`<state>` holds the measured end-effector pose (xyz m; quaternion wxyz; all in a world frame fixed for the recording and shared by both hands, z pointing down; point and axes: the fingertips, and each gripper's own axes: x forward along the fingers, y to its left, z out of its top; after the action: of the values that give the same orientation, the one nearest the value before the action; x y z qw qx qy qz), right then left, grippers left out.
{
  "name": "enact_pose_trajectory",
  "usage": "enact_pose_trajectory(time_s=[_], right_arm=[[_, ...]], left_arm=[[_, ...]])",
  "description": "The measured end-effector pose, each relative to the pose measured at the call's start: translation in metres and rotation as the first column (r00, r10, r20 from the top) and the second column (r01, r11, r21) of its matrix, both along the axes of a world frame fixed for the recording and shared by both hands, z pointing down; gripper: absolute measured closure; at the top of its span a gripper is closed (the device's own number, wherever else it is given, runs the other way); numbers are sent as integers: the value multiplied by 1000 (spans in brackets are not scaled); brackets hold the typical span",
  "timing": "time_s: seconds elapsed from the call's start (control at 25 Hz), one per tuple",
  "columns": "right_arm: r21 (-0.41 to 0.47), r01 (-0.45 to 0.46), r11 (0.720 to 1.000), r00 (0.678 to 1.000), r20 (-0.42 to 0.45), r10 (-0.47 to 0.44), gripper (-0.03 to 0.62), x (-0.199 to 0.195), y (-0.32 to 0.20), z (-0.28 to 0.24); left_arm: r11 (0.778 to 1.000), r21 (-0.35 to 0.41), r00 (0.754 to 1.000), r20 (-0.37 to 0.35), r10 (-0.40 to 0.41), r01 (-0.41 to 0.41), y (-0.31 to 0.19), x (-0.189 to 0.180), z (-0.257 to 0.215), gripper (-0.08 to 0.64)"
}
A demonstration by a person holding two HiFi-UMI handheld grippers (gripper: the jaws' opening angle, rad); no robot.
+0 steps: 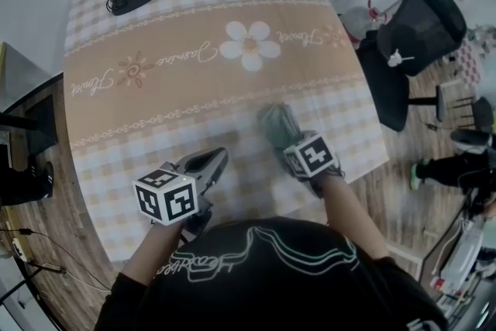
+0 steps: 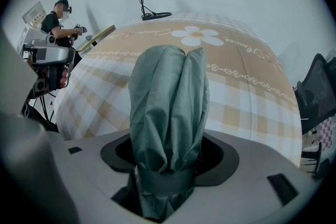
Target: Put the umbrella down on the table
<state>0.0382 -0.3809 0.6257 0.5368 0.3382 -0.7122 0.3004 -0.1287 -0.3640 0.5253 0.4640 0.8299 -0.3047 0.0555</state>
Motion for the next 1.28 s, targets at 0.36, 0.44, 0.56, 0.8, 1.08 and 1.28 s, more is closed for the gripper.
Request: enact_pose_trajectory(time_s=[0.36,0.44,0.56,0.8,1.08,1.28], right_arm=[[41,-36,998,999,22,35,314,1,1,-1],[70,-56,996,998,32,54,288,1,-1,-3],[123,-70,990,996,61,62,268,-1,0,-13],[245,-124,962,978,192,77,268,0,9,-63],[293,-211,933,825,566,9,272,-23,54,-154],[348,-247,905,690,718,-88,409,-27,101,-207]], left_arm=[[1000,-19,1000,1,-13,13,22,1,4,563],[1000,-16,1000,6,-17,17,26,1,4,563],[1000,-2,1000,12,-27,27,32,2,-1,563],[999,33,999,10,-41,41,52,10,-22,563],[993,100,998,-8,-62,62,78,22,-59,563],[985,166,998,-23,-52,55,105,39,-89,563]])
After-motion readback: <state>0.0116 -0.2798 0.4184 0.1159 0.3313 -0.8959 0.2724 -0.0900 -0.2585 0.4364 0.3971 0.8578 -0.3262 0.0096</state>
